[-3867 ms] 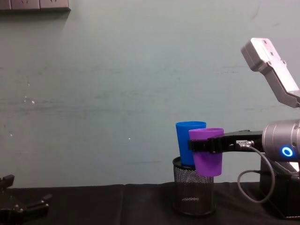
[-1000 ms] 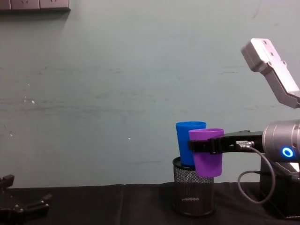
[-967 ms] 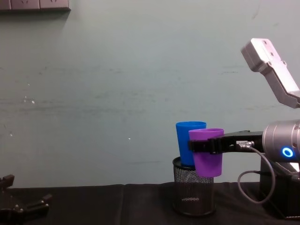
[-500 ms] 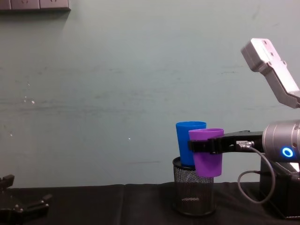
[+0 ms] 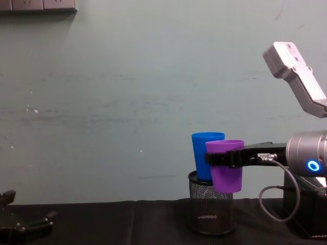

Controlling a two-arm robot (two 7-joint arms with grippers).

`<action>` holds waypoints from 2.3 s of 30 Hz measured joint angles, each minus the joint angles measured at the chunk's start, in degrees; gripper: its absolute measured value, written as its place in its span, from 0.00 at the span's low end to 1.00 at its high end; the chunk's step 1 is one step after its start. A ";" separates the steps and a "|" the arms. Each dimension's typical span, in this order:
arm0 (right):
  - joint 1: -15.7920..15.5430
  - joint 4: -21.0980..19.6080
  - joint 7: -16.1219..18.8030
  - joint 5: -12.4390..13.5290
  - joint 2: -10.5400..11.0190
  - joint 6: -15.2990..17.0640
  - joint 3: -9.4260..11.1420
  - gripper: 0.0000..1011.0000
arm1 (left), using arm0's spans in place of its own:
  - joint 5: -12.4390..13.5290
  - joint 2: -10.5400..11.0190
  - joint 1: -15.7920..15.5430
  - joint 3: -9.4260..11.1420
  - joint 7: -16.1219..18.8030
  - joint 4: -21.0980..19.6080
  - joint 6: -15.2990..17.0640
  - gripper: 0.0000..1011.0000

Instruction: Pick up one cup with a gripper and tap it against the other cup.

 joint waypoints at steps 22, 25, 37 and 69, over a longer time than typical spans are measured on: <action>0.00 0.00 0.00 0.00 0.00 0.00 0.00 0.73 | 0.00 0.00 0.00 0.00 0.00 0.00 0.00 0.99; 0.00 0.00 0.00 0.00 0.00 0.00 0.00 0.73 | 0.00 0.00 0.00 0.00 0.00 0.00 0.00 0.99; 0.00 0.00 0.00 0.00 0.00 0.00 0.00 0.74 | 0.00 0.00 0.00 0.00 0.00 0.00 0.00 0.99; 0.00 0.00 0.00 0.00 0.00 0.00 0.00 0.73 | 0.00 0.00 0.00 0.00 0.00 0.00 0.00 0.99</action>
